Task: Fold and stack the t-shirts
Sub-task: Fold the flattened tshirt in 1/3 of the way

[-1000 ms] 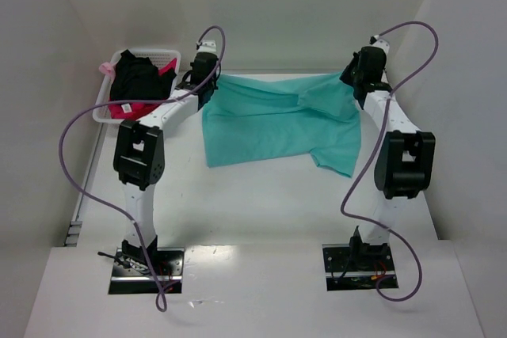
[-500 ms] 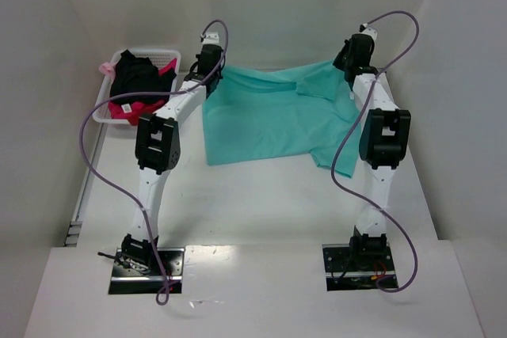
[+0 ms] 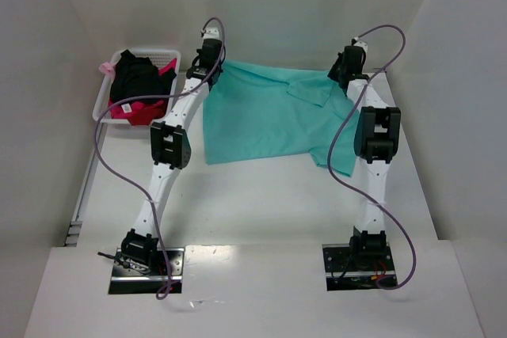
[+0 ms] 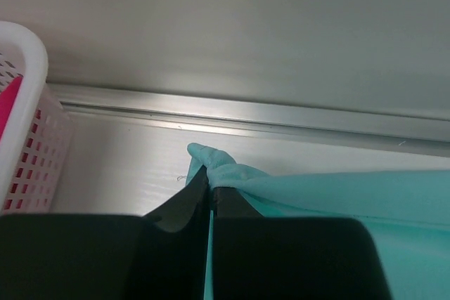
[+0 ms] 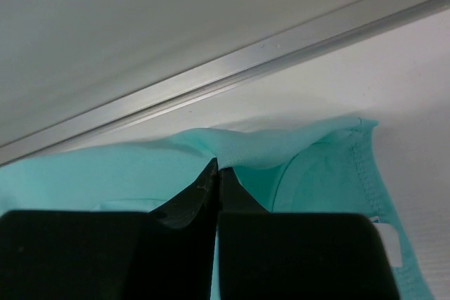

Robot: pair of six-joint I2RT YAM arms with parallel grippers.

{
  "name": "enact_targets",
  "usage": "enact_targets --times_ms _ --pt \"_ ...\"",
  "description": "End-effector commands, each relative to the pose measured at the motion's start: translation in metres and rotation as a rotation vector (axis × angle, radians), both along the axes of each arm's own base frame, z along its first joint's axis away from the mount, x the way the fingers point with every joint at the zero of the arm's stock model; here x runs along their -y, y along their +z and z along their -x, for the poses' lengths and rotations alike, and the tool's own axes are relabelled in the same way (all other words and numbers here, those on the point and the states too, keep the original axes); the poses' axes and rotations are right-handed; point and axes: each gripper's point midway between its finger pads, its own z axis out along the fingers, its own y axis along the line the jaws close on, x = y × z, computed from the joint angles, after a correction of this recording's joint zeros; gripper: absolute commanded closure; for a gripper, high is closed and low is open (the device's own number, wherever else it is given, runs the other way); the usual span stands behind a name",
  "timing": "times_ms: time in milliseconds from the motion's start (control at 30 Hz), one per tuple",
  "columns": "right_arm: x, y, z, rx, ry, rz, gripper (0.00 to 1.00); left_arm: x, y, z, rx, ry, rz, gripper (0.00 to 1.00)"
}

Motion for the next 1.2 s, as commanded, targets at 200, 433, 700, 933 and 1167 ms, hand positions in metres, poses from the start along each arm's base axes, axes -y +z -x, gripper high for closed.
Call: enact_targets --times_ms 200,433,700,933,1167 --pt "0.004 0.021 -0.014 0.061 0.004 0.015 0.90 0.003 0.010 0.006 -0.027 -0.033 0.009 1.00" --pt "0.003 0.026 -0.006 0.040 0.021 0.028 0.29 0.003 0.014 0.013 -0.058 -0.052 -0.008 1.00" --pt "-0.001 0.024 0.030 -0.028 0.033 0.019 0.03 0.001 0.030 0.017 -0.050 -0.060 -0.022 1.00" --pt "-0.010 0.026 0.050 -0.041 0.054 -0.027 0.16 0.002 0.026 0.019 -0.069 -0.068 -0.023 1.00" --pt "-0.029 0.009 0.053 -0.074 0.093 -0.060 0.29 0.010 0.025 0.022 -0.077 -0.086 -0.021 1.00"
